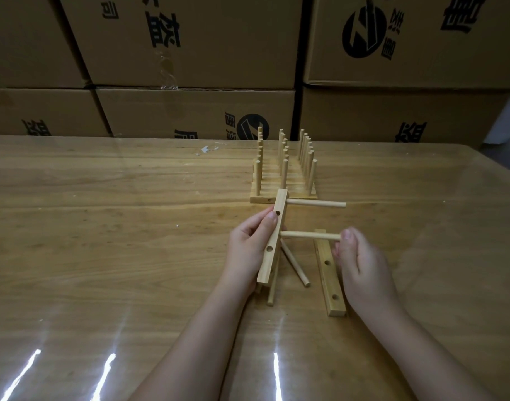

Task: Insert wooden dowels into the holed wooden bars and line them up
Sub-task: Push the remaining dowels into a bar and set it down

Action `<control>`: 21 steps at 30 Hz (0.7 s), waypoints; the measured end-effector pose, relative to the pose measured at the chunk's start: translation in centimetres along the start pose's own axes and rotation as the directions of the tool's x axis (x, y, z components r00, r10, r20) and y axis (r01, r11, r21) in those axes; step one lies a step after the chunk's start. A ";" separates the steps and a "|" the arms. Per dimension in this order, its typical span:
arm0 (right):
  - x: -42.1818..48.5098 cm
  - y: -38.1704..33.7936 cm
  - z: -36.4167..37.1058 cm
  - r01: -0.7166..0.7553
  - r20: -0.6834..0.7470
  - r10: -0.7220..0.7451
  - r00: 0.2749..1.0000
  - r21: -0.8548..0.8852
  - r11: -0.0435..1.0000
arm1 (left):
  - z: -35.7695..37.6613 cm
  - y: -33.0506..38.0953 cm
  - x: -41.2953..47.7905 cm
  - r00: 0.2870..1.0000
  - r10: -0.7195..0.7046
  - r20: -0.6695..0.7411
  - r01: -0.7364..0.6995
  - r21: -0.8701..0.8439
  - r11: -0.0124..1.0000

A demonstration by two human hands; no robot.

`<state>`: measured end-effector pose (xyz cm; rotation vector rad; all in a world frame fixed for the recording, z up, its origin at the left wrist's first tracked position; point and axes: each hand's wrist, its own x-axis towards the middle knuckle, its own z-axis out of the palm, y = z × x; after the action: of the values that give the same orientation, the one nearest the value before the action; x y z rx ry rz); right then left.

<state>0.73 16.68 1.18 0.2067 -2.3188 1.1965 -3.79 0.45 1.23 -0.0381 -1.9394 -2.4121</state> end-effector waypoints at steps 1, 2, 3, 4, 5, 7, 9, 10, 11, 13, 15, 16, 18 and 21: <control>0.0 0.0 0.0 -0.004 -0.001 0.004 1.000 0.001 1.000 | 0.0 0.0 0.0 1.000 0.002 0.005 -0.002 -0.005 1.000; 0.0 0.0 0.1 -0.010 -0.003 0.010 1.000 0.006 1.000 | 0.0 0.1 0.0 1.000 0.002 0.011 -0.002 -0.006 1.000; 0.0 0.0 0.1 -0.020 -0.004 0.020 1.000 0.015 1.000 | -0.1 0.0 0.0 1.000 -0.003 0.013 0.004 -0.006 1.000; 0.0 0.0 0.2 -0.035 -0.001 0.035 0.999 0.025 0.999 | 0.0 0.0 0.0 1.000 -0.014 0.007 0.014 -0.006 1.000; 0.1 0.0 0.2 -0.050 0.008 0.050 0.999 0.031 0.998 | 0.0 0.0 -0.1 1.000 -0.029 -0.002 0.029 -0.019 0.999; 0.1 -0.1 0.1 -0.053 0.020 0.052 0.998 0.029 0.998 | 0.1 0.0 -0.3 0.999 -0.033 -0.015 0.033 -0.025 0.999; 0.1 -0.1 -0.1 -0.032 0.003 0.032 0.999 0.023 0.999 | 0.2 -0.2 -0.3 1.000 -0.012 -0.017 0.012 0.016 1.000; 0.2 -0.1 -0.1 -0.020 -0.003 0.020 1.000 0.021 1.000 | 0.2 -0.2 -0.3 1.000 -0.001 -0.018 0.002 0.017 1.000; 0.1 -0.2 -0.2 -0.009 0.001 0.009 1.000 0.017 1.000 | 0.2 -0.1 -0.3 1.000 0.001 -0.024 -0.001 0.010 1.000; 0.0 -0.2 -0.2 0.000 0.010 0.000 1.000 0.019 1.000 | 0.3 -0.1 -0.2 0.999 0.006 -0.042 -0.006 0.004 1.000; 0.0 -0.2 -0.3 -0.008 0.010 0.007 1.000 0.045 0.999 | 0.3 -0.1 -0.1 0.998 0.021 -0.058 -0.019 0.020 1.000; 0.0 -0.2 -0.3 -0.013 0.007 0.013 1.000 0.055 0.998 | 0.3 -0.1 -0.1 0.998 0.028 -0.056 -0.026 0.033 0.999; 0.0 -0.2 -0.3 -0.012 -0.003 0.013 1.000 0.058 0.998 | 0.2 -0.1 -0.1 0.998 0.042 -0.038 -0.040 0.046 0.998; 0.0 -0.2 -0.3 0.013 0.024 -0.015 1.000 0.055 0.998 | 0.2 -0.1 -0.2 0.998 0.059 0.009 -0.060 0.047 0.997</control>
<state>0.89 16.84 1.49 0.2579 -2.3029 1.2585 -3.64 0.70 1.17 -0.1022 -1.9683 -2.3321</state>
